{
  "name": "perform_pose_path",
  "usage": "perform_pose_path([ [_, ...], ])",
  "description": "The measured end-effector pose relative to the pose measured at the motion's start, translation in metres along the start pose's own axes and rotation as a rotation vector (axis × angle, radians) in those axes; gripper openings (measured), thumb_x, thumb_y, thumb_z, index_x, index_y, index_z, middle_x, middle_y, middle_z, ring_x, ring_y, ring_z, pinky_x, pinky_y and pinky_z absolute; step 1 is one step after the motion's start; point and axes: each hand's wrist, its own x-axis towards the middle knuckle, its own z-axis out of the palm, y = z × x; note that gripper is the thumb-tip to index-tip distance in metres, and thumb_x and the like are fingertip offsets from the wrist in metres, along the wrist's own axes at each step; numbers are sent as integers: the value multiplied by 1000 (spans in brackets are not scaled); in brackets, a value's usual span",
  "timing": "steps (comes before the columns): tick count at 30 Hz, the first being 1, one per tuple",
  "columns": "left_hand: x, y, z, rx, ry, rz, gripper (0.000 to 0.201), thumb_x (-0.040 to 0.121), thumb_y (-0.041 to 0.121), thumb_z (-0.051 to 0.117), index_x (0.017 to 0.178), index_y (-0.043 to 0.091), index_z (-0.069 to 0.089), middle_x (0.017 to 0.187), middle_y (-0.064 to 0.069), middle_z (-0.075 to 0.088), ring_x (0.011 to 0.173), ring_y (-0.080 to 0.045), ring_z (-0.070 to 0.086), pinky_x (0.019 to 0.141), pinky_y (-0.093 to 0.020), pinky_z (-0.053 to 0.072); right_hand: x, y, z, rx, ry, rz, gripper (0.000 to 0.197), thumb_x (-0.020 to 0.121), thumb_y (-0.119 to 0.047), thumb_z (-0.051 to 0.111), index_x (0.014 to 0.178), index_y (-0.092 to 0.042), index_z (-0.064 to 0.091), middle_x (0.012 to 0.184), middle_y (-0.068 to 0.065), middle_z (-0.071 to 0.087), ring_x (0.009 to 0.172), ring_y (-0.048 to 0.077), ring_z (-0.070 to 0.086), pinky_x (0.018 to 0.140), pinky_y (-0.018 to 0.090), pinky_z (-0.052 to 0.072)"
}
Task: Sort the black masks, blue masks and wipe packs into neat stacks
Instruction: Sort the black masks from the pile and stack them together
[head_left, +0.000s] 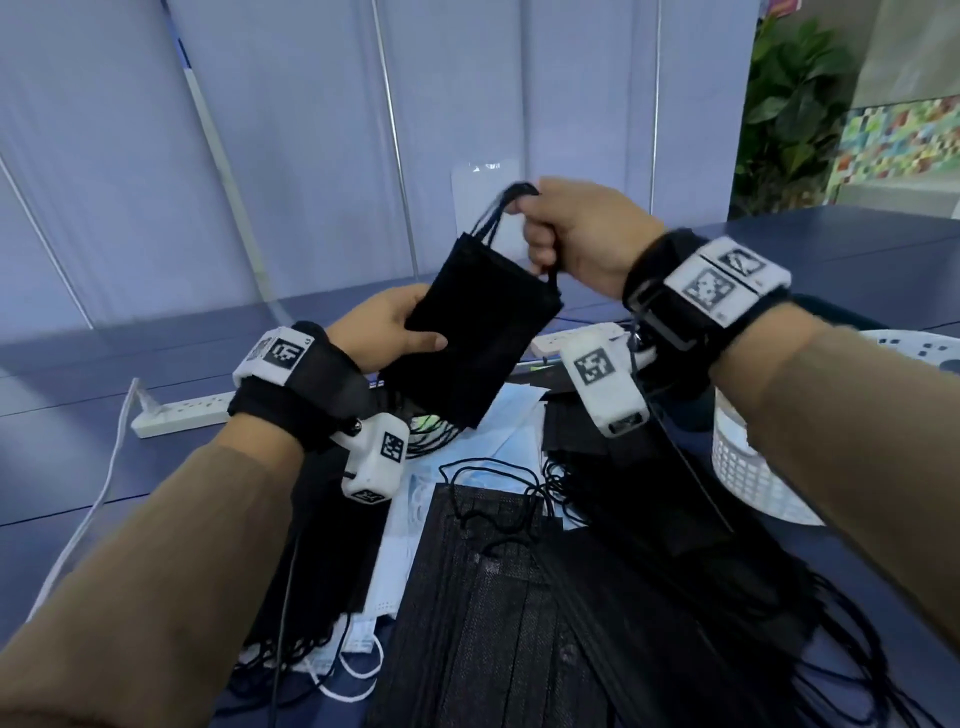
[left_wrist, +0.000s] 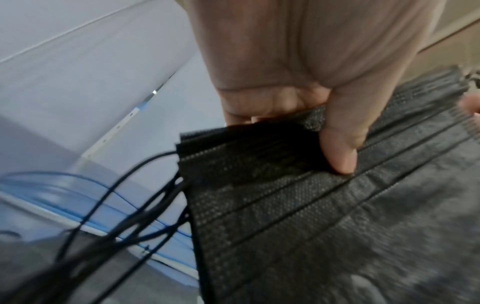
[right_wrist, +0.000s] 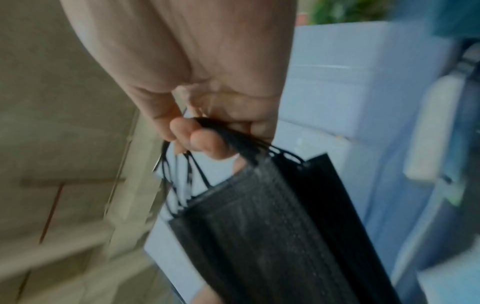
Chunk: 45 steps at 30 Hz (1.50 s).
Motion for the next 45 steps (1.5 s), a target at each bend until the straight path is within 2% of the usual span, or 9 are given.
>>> perform_pose_path([
  [5,-8,16,22,-309,64,81,48,83,5,68,124,21,49,120,7,61,111,-4,58,100,-29,42,20,-39,27,-313,-223,-77,7,89,-7,50,83,-9,54,47,-7,35,46,11,28,50,23,31],
  [10,-9,26,27,-726,52,164,74,62,30,80,129,20,50,120,-3,64,114,-21,60,96,-30,47,26,-56,35,-548,-310,-19,17,88,3,49,86,-13,55,56,1,44,43,11,42,53,23,40],
  [13,-5,31,20,-875,-46,206,92,60,39,84,139,20,40,124,-10,62,113,-27,60,95,-33,47,27,-69,31,-634,-304,8,27,85,3,51,102,-18,52,63,4,48,52,16,49,57,22,46],
  [18,2,49,10,-837,-34,220,58,74,14,67,129,23,51,107,-4,68,96,-22,66,91,-34,50,27,-81,28,-537,-268,-34,42,84,7,47,119,-16,47,62,7,44,55,19,48,58,24,50],
  [23,1,56,17,-785,14,207,14,83,10,54,85,17,66,114,-6,67,98,-23,63,92,-36,48,25,-73,20,-546,-250,16,47,85,5,52,125,-20,48,63,1,48,49,15,45,56,22,42],
  [29,-4,38,32,-654,64,117,9,83,17,56,82,23,63,74,1,50,68,-15,46,65,-28,35,18,-60,3,-390,-279,108,49,87,10,46,125,-22,48,63,0,50,50,14,39,60,24,38],
  [36,-4,39,40,-615,143,135,23,96,1,45,86,16,59,79,-2,55,76,-15,54,77,-29,43,14,-31,-5,-365,-75,100,29,85,2,55,103,-20,59,71,2,58,54,13,52,62,26,42],
  [39,-4,39,42,-621,172,117,23,96,2,46,86,17,60,78,1,56,75,-13,54,75,-27,44,11,-18,-7,-368,-4,103,24,88,-14,60,110,-21,53,78,0,63,69,15,59,69,30,42],
  [45,5,32,43,-655,385,13,24,98,4,43,85,16,60,89,-5,60,87,-19,56,89,-36,45,-16,40,-18,-181,-24,252,85,80,-42,65,148,-32,14,134,6,50,119,25,51,93,43,45],
])
